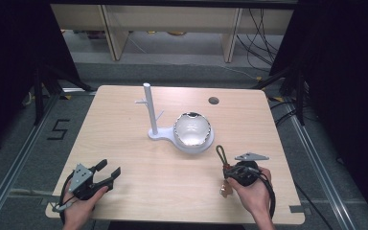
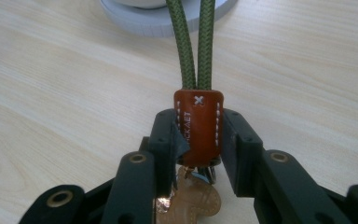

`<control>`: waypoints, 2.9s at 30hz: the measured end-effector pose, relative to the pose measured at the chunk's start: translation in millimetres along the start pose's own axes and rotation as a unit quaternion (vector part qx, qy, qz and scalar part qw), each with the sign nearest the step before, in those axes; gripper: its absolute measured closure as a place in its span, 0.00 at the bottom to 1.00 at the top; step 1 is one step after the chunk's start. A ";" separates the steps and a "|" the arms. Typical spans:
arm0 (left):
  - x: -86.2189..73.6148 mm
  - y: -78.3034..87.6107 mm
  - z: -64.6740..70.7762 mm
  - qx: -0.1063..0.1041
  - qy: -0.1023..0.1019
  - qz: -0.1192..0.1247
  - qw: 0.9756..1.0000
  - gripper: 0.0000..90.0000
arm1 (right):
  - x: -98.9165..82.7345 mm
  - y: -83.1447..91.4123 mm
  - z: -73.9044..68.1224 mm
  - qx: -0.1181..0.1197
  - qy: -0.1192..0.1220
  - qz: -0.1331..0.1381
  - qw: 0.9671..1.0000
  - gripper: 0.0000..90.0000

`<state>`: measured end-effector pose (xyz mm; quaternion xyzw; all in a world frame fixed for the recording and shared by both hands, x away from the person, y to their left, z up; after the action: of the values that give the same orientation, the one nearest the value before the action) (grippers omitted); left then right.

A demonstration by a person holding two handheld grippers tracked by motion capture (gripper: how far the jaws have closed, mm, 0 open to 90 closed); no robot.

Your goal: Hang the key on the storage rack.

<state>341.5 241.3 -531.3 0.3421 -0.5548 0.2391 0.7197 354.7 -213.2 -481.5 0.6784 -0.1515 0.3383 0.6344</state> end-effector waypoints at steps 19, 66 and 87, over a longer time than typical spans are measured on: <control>0.0 0.0 -0.1 0.004 0.002 0.000 1.000 0.39 | -17.0 -1.4 1.0 0.033 -0.006 0.124 0.992 0.76; 27.1 -0.9 15.5 -0.050 0.031 0.037 0.998 0.38 | -4.8 21.2 -26.9 0.096 -0.005 0.251 0.963 0.76; 65.9 -21.5 51.4 -0.123 0.012 0.035 0.992 0.41 | 0.9 21.9 -49.9 0.113 0.010 0.259 0.959 0.76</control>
<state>342.3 186.0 -465.1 0.2285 -0.5833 0.1981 0.7539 328.1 -168.2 -466.0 0.6794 -0.2765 0.5130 0.4459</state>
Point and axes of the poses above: each handheld gripper's, and its own axes: y roughly backward along the jaws, x roughly out of its top, z roughly to its right, the point moved 3 cm from there along -y, roughly forward along the jaws, and after that the axes turned 12 degrees about -x, right-handed, at the moved point
